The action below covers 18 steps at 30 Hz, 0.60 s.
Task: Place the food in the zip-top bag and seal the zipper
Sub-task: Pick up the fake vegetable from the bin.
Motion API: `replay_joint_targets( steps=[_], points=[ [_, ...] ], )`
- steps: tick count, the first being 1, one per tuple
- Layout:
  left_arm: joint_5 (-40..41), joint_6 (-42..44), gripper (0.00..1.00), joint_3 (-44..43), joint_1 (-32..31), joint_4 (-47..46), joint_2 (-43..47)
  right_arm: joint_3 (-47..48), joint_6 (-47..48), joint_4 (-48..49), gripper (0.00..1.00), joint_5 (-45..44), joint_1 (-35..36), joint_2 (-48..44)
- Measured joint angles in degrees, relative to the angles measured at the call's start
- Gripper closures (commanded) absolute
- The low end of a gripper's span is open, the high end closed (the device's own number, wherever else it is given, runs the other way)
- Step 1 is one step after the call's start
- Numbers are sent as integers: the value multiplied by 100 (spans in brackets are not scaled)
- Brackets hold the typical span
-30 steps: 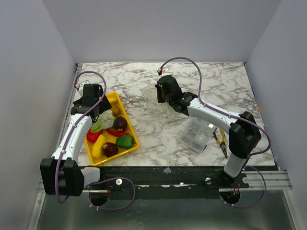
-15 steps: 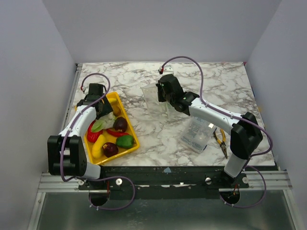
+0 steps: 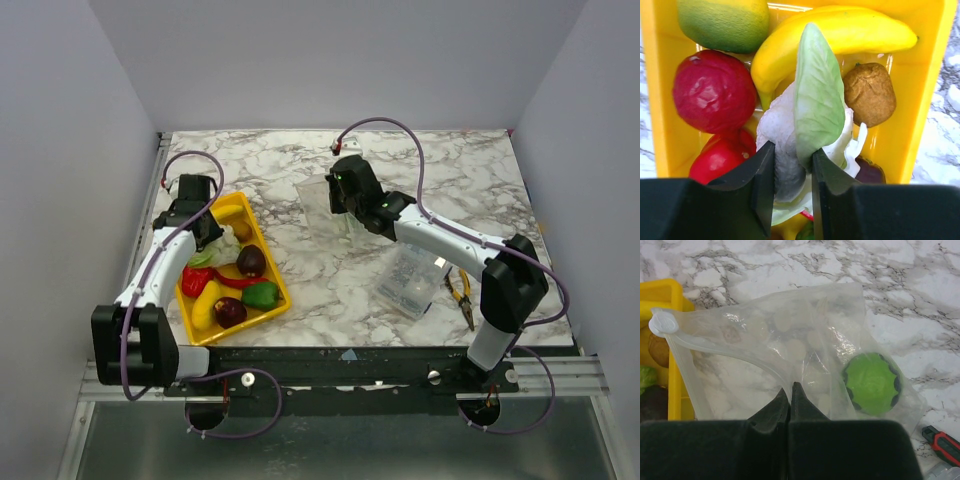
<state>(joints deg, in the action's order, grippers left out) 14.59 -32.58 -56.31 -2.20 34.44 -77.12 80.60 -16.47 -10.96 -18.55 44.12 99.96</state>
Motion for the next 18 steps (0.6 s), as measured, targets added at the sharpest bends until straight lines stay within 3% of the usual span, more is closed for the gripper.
replay_joint_targets(
  steps=[10, 15, 18],
  points=[
    [-306, -22, 80, -28, 0, 260, 1816, 0, -70, -72, 99, 44, 0, -11],
    [-1888, -175, 81, -11, 26, 238, 2503, 2, -107, -79, 100, 94, 0, -11],
    [-3097, -586, 83, 291, 22, -345, 2815, 4, -146, -79, 100, 149, 0, -11]
  ],
)
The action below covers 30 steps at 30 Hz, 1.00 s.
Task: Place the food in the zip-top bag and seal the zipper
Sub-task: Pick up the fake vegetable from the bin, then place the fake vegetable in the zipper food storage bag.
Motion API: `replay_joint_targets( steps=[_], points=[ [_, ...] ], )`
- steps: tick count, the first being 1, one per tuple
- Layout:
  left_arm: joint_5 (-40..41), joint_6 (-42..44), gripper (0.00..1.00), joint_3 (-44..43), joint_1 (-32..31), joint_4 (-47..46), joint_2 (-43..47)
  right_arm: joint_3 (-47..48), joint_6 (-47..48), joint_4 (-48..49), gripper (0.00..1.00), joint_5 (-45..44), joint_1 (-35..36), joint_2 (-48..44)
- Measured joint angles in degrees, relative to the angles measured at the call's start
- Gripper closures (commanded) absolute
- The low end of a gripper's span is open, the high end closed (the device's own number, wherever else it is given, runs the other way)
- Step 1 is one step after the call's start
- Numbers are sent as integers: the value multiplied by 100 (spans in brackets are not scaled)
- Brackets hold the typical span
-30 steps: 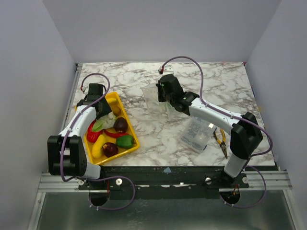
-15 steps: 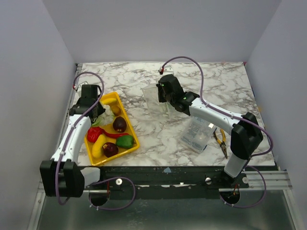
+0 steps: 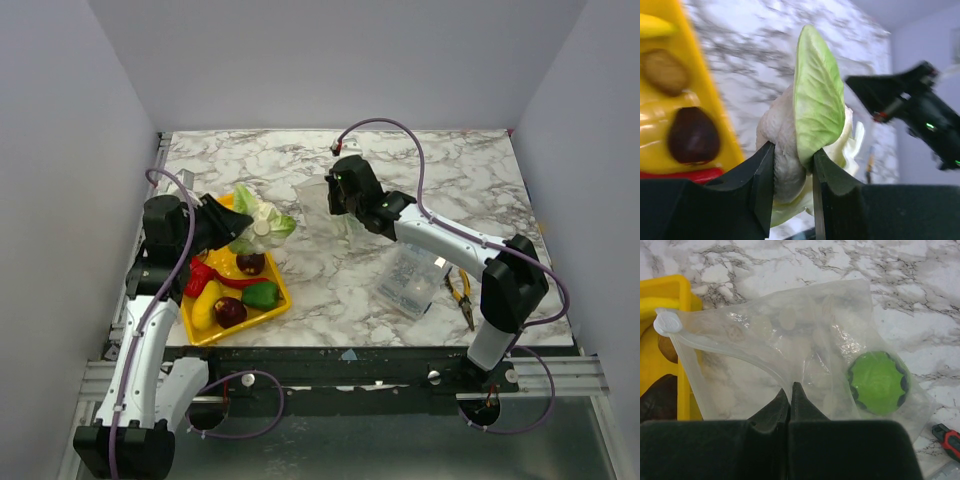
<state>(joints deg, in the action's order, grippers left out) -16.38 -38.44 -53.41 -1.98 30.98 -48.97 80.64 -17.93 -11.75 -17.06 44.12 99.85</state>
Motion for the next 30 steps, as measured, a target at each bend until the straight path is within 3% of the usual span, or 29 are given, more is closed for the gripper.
replay_joint_targets(
  steps=[4, 9, 11, 23, 30],
  points=[
    [-1368, -817, 87, 645, -297, -1147, 98, 20, -81, -2, 100, 111, 0, 0],
    [-1974, -960, 100, 444, -1099, -1506, -752, 24, -245, 11, 100, 350, 0, 0],
    [-2044, -951, 100, 280, -1303, -1545, -1123, 24, -310, 20, 99, 439, 0, -2],
    [-1062, -988, 100, -516, -1510, -774, -2509, -87, -551, 396, 99, 894, 0, -216],
    [66, -1902, 100, -1082, -1757, -24, -2916, -181, -605, 568, 99, 1335, -26, -214]
  ],
)
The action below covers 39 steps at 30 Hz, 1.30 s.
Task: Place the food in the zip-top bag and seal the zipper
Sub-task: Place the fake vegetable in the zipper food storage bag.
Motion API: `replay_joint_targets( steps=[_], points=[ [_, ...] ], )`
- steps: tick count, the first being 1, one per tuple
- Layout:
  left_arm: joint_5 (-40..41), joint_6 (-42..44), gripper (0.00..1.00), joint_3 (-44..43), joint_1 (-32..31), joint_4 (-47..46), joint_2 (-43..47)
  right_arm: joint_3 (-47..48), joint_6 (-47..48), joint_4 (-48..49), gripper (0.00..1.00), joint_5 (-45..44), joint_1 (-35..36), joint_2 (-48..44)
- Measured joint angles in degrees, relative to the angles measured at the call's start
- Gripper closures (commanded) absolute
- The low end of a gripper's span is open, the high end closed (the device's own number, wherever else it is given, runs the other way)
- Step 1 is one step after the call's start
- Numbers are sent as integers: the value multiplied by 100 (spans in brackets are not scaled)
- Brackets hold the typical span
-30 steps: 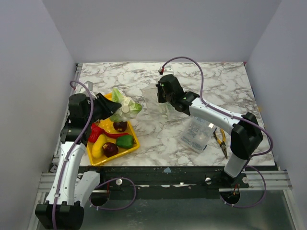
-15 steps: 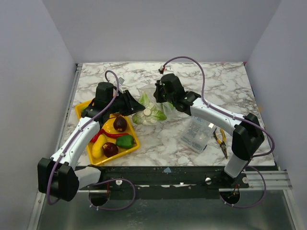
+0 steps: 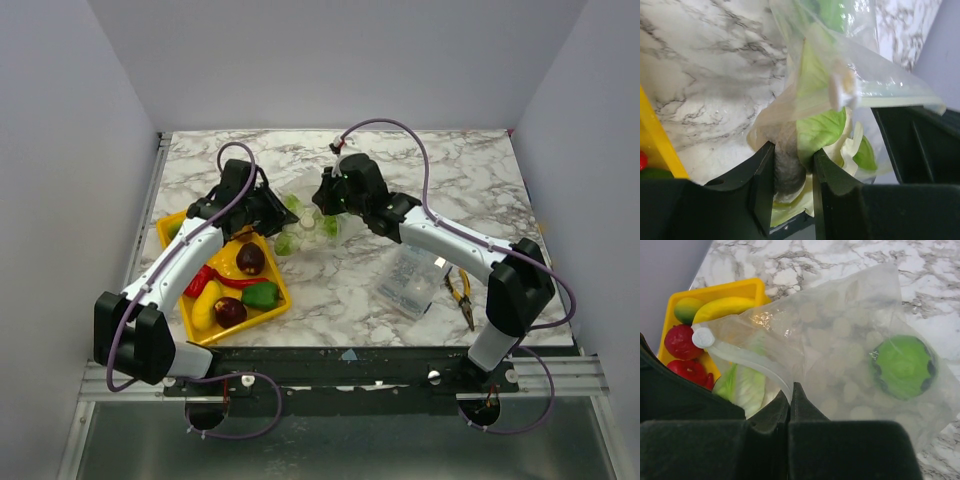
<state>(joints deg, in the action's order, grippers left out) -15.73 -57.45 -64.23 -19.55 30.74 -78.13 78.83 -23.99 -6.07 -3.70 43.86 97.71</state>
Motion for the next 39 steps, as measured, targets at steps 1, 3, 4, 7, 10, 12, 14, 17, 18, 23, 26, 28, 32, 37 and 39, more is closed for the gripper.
replay_joint_targets(
  steps=[1, 3, 4, 7, 10, 12, 14, 17, 18, 23, 26, 28, 32, 37, 39],
  points=[
    [195, -192, 100, -66, -20, 136, -4, -22, -24, 28, 99, 70, 0, 0],
    [564, -568, 100, -275, -59, 437, -52, -48, -114, 42, 99, 221, 0, 0],
    [713, -717, 100, -380, -81, 520, -83, -48, -166, 42, 99, 291, 0, 0],
    [1049, -1012, 100, -498, -157, 535, -140, -46, -413, 59, 99, 494, -11, 0],
    [1294, -1241, 100, -415, -264, 444, -162, -46, -767, 57, 99, 717, -39, 0],
    [1449, -1357, 100, -334, -352, 341, -184, -48, -1045, 101, 99, 835, -46, 0],
    [1714, -1451, 100, -258, -479, 236, -192, -48, -1340, 166, 99, 953, -42, 0],
    [2363, -1539, 98, -39, -756, -42, -164, -48, -1805, 247, 99, 1088, -39, 0],
    [2581, -1576, 93, 70, -815, -140, -140, -63, -1971, 304, 100, 1115, -35, 0],
    [3182, -1611, 61, 407, -933, -339, -83, -365, -2636, 656, 100, 1154, -46, -87],
    [3165, -1381, 34, 402, -929, -525, -70, -647, -2868, 809, 99, 1128, -85, -234],
    [3027, -1220, 23, 402, -929, -660, -59, -752, -2914, 820, 99, 1086, -138, -315],
    [2328, -719, 8, 446, -914, -933, 92, -772, -2889, 879, 99, 1023, -306, -328],
    [1375, 74, 6, 809, -796, -1276, 772, -802, -2688, 868, 99, 894, -448, -330],
    [1113, 363, 8, 960, -706, -1316, 1141, -804, -2583, 828, 100, 863, -461, -334]
  ],
)
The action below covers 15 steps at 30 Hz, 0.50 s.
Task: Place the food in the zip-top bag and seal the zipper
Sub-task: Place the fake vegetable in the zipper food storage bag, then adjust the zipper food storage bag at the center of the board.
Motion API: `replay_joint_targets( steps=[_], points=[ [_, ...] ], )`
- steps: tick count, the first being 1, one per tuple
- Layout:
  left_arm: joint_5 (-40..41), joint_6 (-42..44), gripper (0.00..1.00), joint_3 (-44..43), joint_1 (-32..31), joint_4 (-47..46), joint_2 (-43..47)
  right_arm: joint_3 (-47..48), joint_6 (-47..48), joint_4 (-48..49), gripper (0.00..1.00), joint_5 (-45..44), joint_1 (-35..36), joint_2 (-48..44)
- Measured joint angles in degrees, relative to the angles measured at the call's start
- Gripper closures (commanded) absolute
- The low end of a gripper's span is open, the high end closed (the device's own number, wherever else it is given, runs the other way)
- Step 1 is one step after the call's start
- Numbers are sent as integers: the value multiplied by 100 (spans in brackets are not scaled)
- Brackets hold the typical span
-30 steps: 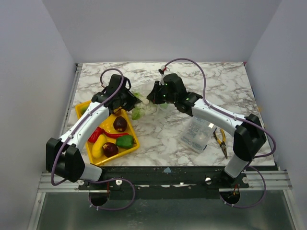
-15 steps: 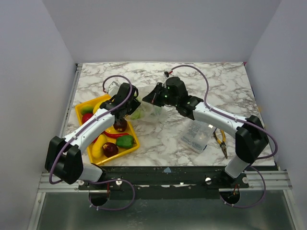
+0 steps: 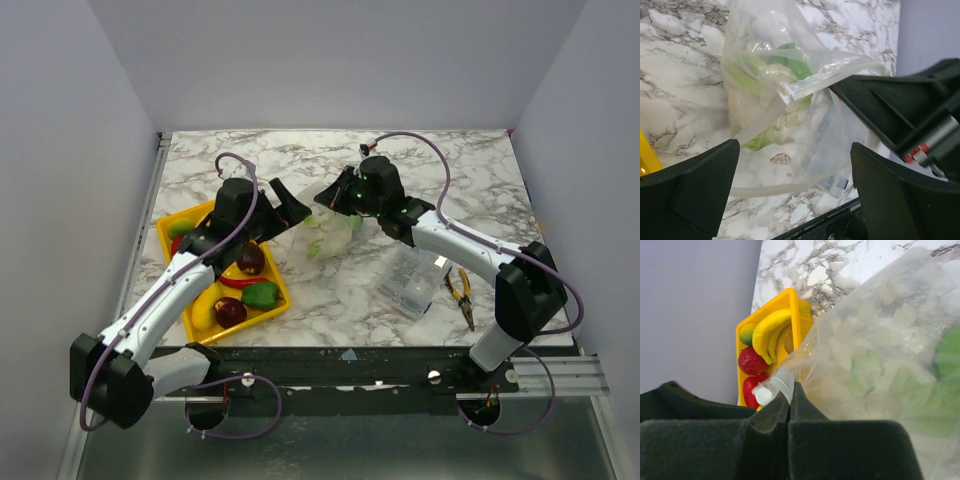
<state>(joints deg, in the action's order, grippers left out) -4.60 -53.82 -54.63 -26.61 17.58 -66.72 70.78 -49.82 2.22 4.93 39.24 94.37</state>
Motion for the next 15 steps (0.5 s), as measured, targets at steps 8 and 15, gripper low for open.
replay_joint_targets(
  steps=[8, 15],
  points=[
    [-9, 1029, 10, 264, 166, 39, 942, -4, 284, -192, 99, -83, -101, -157],
    [-935, 870, 23, 1537, 116, -623, 737, -4, 334, -197, 99, -118, -149, -245]
  ],
)
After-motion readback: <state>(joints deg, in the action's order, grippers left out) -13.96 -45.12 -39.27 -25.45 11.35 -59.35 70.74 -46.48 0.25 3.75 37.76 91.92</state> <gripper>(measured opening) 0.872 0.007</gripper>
